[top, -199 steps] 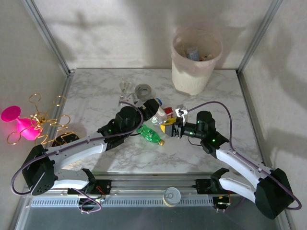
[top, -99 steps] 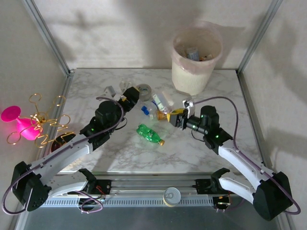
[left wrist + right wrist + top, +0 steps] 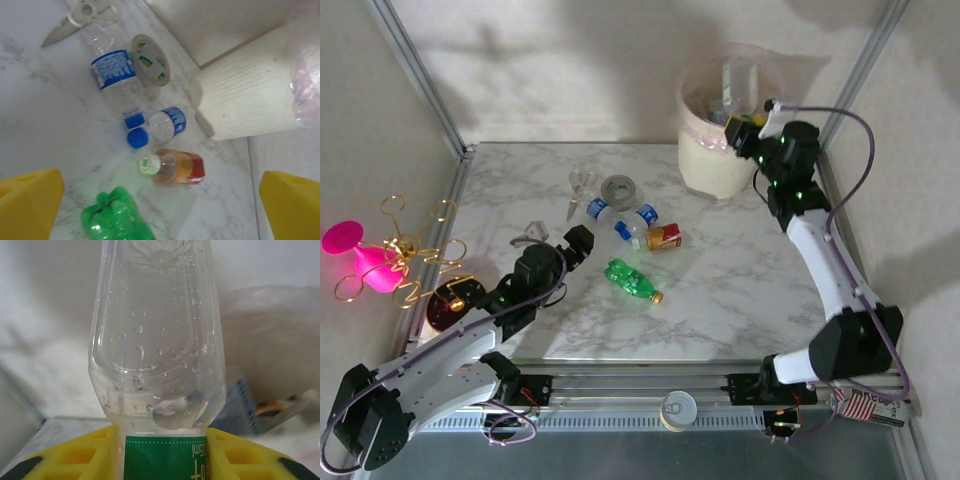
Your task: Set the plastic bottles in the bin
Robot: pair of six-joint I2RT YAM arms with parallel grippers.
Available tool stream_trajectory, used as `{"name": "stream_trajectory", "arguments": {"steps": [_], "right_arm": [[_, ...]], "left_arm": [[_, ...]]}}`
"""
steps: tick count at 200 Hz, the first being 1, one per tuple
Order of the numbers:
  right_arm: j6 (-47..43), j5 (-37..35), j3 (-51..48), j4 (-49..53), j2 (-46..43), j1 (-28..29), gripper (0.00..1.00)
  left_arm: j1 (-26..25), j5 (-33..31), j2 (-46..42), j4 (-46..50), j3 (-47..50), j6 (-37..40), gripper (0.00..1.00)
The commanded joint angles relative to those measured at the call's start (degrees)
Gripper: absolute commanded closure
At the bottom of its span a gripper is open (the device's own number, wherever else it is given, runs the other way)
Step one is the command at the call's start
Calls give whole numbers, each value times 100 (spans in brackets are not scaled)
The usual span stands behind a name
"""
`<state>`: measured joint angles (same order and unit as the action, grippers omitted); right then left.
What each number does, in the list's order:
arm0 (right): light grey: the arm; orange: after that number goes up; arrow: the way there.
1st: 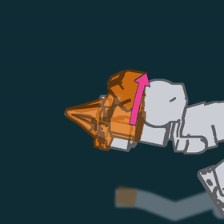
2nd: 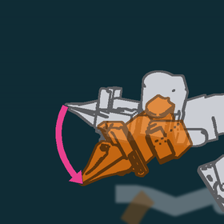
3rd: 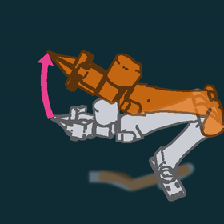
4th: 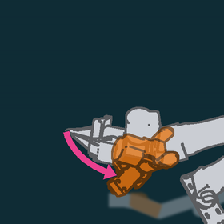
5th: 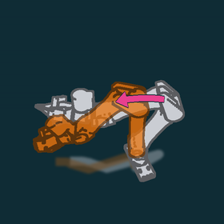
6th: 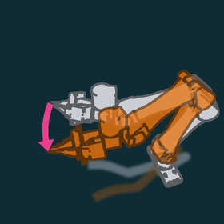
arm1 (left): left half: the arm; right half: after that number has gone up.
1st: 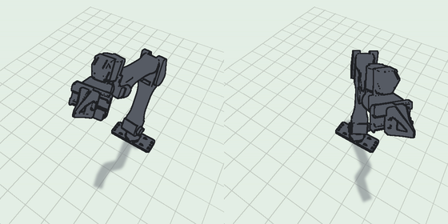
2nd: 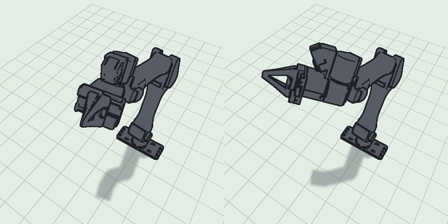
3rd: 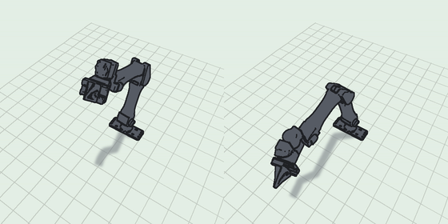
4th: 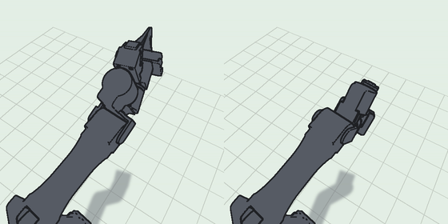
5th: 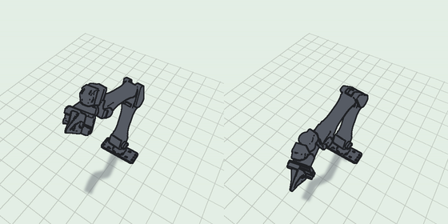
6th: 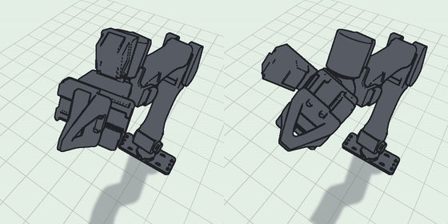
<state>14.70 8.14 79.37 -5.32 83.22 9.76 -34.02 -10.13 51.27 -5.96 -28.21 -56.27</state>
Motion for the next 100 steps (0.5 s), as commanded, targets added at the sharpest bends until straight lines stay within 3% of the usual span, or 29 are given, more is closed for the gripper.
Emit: {"name": "stream_trajectory", "arguments": {"steps": [1,53,85,100], "right_arm": [[-51,-520,1069,418,933,-88,67],[-117,-891,3449,1755,2614,-113,65],[28,-1030,3588,1922,2832,-115,61],[56,-1079,3560,1884,2831,-114,53]], "left_arm": [[44,-121,-284,89,179,-223,0],[53,-206,-755,-30,533,-447,0],[58,-287,-922,212,518,-366,0],[53,-314,-977,244,532,-371,0]]}}
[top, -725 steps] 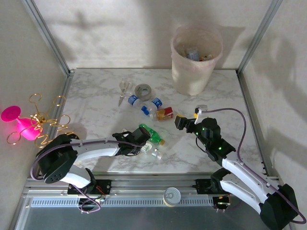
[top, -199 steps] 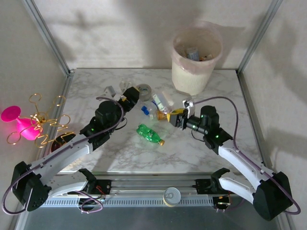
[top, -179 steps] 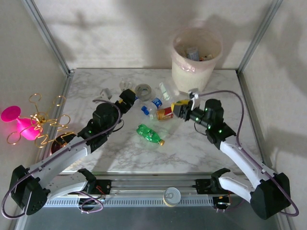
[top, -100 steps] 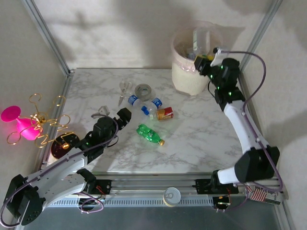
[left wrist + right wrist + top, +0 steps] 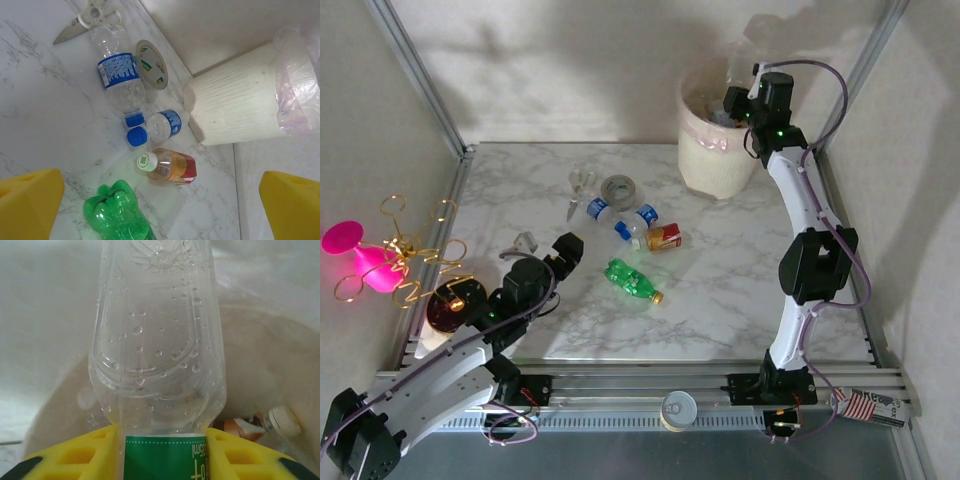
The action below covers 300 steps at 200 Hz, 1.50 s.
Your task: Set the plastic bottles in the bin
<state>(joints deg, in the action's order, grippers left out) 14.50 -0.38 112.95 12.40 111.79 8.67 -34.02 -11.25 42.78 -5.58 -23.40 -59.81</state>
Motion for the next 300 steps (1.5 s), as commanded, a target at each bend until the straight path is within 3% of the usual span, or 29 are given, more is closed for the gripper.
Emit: {"name": "stream_trajectory", "arguments": {"steps": [1,34,70,124,145,182,226,253,300], "right_arm": [[77,-226,207,108,-25,-5,52],[-7,-283,309,111,-131,-3,27],[-215,-316,46,-19,-645,29,25],[-414,-79,-2191,-1105,-2406,568,21],[-372,165,-3284,-1543,-3131,909,1],[-16,285,-5120,-2328,-4127,1602,1],[716,243,-6788,-3044,-4713,2193,1],[928,42,-7341,-3053,-4888,2306,1],[1008,-303,-7791,-2708,-5312,2315,1]], "left_arm": [[53,-203,-129,207,53,-19,0],[53,-177,-113,155,63,-55,0],[53,-106,-19,71,36,-107,0],[6,37,286,-11,10,-447,0],[-165,-137,413,5,52,-769,0],[-840,-676,762,-18,116,-1480,0],[-1772,-1345,1370,150,116,-2701,0],[-1981,-1273,2071,198,-172,-3110,0],[-2096,-927,3365,709,-1192,-3004,0]]}}
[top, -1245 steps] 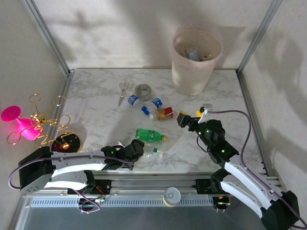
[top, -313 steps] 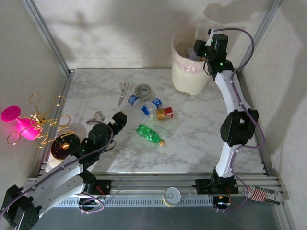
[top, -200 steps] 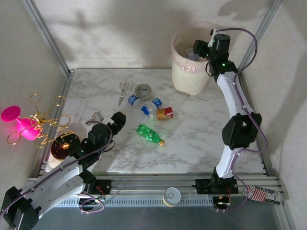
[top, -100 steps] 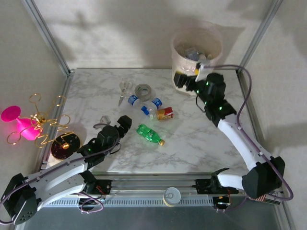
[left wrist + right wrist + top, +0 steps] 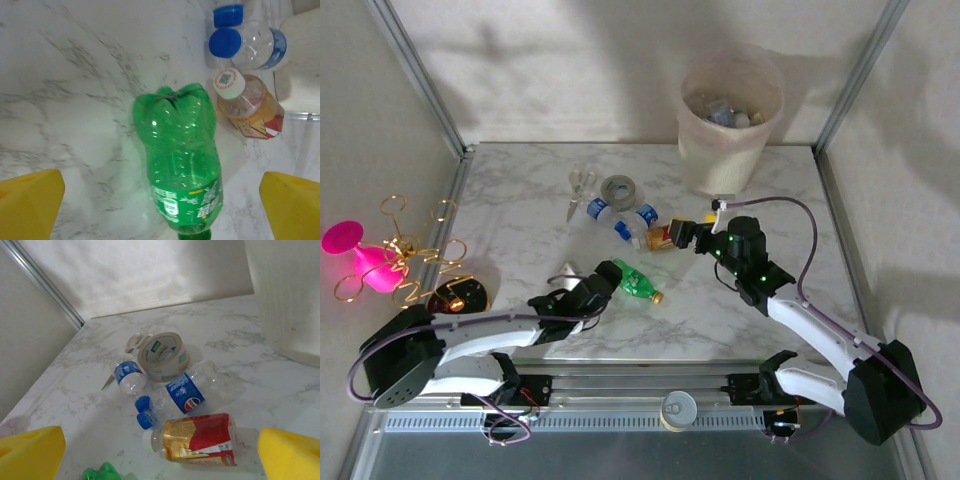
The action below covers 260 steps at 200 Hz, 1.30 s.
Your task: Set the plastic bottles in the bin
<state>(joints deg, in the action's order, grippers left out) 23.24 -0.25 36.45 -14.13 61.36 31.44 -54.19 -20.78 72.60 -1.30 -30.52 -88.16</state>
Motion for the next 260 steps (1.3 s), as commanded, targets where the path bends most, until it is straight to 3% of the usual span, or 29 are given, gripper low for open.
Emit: {"name": "stream_trajectory", "arguments": {"steps": [1,35,102,166,230,260], "right_arm": [[135,-317,-144,-46,-272,38,1],[55,-491,-291,129,-497,40,1],[76,-433,-542,94,-743,38,1],[50,-655,-681,288,-1061,38,1],[130,-614,-766,279,-1052,38,1],[113,-564,-777,247,-1054,38,1]], "left_arm": [[-80,37,398,284,-489,-168,0],[-83,111,926,200,-749,-294,1],[52,-282,1373,71,-1073,-163,12],[249,-79,1971,-12,-1332,-11,18],[355,249,2407,-239,-1431,95,32],[392,165,2249,-303,-1329,71,44]]}}
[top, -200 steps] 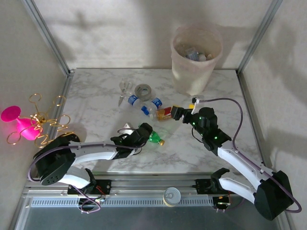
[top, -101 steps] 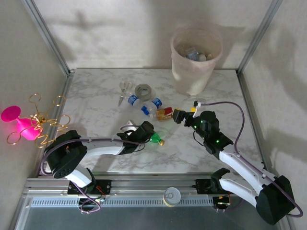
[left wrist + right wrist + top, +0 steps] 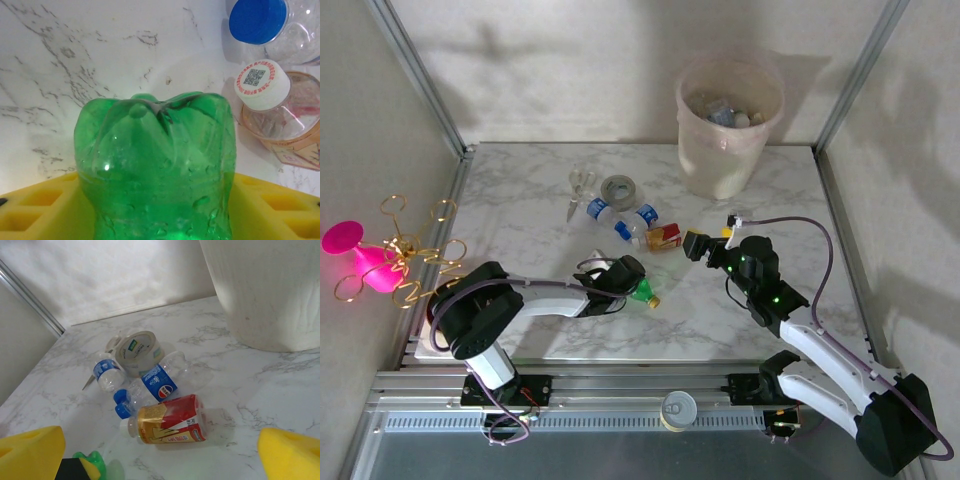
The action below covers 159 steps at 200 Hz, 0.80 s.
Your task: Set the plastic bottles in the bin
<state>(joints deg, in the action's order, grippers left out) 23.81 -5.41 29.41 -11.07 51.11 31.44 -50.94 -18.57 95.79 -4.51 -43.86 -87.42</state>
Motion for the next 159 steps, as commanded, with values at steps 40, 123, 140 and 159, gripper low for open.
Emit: {"name": "stream_trajectory", "arguments": {"steps": [40,123,140,159], "right_arm": [[-87,1105,-113,-521,190,38,1],[-188,2868,185,-1569,1565,802,7],[-178,2879,339,-1671,1949,1095,10],[-132,3043,533,-1837,2335,1276,15]], "left_arm": [[149,-366,-633,-128,140,145,50],[674,-1091,-2367,-321,431,803,49],[742,-1161,-2705,-480,612,841,48],[769,-1249,-3008,-577,808,855,47]]}}
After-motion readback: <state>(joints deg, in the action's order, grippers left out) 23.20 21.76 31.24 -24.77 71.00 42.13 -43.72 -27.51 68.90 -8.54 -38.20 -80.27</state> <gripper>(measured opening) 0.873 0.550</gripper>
